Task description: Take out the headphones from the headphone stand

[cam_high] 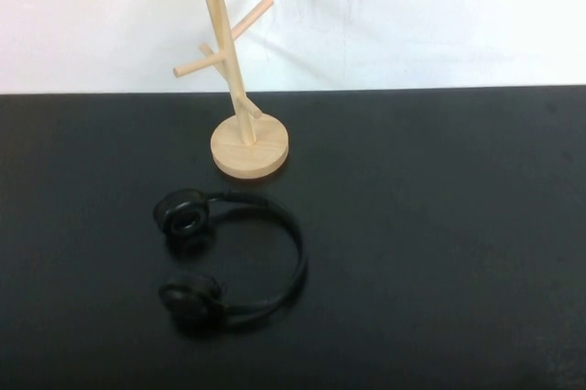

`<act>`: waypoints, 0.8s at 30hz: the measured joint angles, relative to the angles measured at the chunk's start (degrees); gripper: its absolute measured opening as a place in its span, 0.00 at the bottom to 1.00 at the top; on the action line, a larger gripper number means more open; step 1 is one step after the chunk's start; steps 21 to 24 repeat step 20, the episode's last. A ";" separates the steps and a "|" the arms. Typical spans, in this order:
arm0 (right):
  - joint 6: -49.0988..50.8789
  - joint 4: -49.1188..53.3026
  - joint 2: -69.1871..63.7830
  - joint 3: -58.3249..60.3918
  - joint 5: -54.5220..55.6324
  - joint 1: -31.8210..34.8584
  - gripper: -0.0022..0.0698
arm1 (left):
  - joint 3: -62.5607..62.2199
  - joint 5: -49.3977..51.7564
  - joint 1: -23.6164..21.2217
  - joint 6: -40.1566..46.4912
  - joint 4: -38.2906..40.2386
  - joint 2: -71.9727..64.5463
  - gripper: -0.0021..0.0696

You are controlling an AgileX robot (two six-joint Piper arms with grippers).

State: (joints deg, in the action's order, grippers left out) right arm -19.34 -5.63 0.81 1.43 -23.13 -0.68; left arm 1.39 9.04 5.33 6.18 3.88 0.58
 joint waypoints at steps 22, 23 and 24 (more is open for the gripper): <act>0.00 0.10 0.00 0.00 0.00 0.00 0.02 | -0.10 11.58 -0.24 0.00 0.00 0.13 0.03; 0.00 0.10 0.00 0.00 0.00 0.00 0.02 | -0.10 11.58 -0.24 0.00 0.00 0.13 0.03; 0.00 0.10 0.00 0.00 0.00 0.00 0.02 | -0.10 11.58 -0.24 0.00 0.00 0.13 0.03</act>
